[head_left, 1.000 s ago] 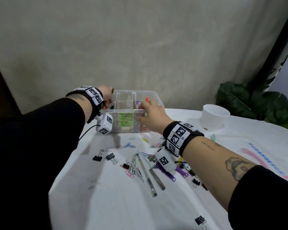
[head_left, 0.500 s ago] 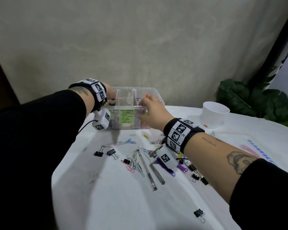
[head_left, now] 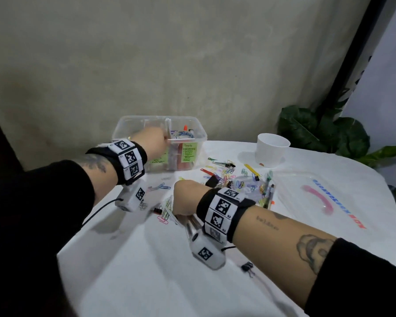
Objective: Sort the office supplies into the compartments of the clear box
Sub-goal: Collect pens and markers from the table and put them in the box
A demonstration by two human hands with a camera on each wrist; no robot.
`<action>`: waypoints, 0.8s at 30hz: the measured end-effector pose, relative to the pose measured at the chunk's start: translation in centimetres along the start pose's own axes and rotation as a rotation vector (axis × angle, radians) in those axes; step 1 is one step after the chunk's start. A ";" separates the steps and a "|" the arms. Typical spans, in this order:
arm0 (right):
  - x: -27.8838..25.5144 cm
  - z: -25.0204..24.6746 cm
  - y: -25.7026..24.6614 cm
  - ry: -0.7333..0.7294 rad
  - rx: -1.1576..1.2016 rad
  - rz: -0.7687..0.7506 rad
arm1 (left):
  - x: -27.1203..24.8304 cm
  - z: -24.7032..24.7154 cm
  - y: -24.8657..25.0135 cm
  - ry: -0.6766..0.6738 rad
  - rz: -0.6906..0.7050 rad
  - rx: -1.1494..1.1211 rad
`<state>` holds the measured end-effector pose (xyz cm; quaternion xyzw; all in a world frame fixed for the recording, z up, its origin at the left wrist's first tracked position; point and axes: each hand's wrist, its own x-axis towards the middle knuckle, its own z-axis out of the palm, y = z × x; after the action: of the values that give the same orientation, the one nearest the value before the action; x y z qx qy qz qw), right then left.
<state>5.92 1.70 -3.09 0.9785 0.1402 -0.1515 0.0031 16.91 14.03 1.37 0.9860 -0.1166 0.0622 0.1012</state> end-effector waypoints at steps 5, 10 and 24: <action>-0.9 -0.2 0.8 -0.033 -0.004 -0.004 | -0.2 1.0 0.7 0.040 0.006 0.066; -1.9 0.0 2.6 0.064 0.361 0.086 | -0.4 1.4 1.2 0.063 -0.043 0.086; -7.2 -0.1 19.8 0.282 0.480 0.644 | -1.1 3.2 13.0 0.104 0.194 -0.053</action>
<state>4.81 -19.33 -1.51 0.9565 -0.2126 -0.0358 -0.1967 12.99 1.19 0.47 0.9625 -0.2078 0.1199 0.1266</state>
